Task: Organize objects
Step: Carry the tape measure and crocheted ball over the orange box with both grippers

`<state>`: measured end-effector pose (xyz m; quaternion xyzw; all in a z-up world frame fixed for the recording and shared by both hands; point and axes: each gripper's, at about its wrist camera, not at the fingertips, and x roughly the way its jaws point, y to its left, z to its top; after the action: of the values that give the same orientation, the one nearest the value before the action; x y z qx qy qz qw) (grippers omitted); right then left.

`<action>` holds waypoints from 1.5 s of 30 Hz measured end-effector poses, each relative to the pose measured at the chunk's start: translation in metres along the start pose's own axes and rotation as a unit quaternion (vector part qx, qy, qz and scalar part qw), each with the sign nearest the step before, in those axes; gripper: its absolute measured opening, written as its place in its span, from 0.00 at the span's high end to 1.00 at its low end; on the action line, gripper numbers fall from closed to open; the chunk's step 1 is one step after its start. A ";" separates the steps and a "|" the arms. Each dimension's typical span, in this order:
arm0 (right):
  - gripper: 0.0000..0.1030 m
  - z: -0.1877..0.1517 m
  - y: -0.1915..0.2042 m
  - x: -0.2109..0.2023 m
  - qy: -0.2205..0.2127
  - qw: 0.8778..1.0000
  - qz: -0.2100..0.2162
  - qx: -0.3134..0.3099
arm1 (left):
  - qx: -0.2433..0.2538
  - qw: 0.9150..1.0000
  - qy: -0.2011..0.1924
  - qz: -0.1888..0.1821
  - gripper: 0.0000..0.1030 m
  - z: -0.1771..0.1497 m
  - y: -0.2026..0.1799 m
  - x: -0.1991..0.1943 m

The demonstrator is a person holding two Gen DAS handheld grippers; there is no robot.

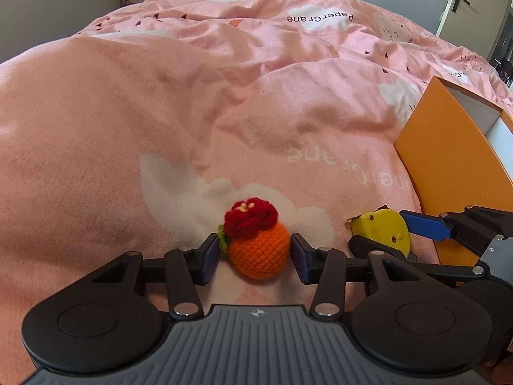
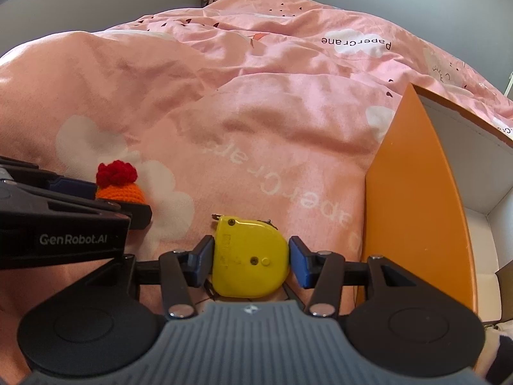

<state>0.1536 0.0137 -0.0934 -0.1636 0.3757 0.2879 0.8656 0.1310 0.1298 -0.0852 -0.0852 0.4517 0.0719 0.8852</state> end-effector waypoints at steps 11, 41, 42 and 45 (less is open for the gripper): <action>0.49 0.009 -0.001 -0.057 -0.056 0.998 -0.007 -0.008 | -0.013 0.998 -0.057 -0.012 0.48 0.010 -0.012 -0.059; 0.49 0.008 -0.196 -0.104 -0.038 0.988 -0.069 0.136 | 0.176 0.968 -0.146 -0.104 0.48 0.060 -0.200 -0.063; 0.49 0.008 -0.199 -0.099 -0.033 0.988 -0.067 0.138 | 0.178 0.968 -0.145 -0.104 0.48 0.061 -0.203 -0.059; 0.49 0.011 -0.205 -0.083 -0.020 0.987 -0.064 0.145 | 0.186 0.967 -0.149 -0.096 0.48 0.064 -0.211 -0.050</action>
<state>0.2412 -0.1722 -0.0105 -0.0542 0.3845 0.1772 0.9043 0.1956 -0.0641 0.0107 0.0495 0.3100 -0.0867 0.9455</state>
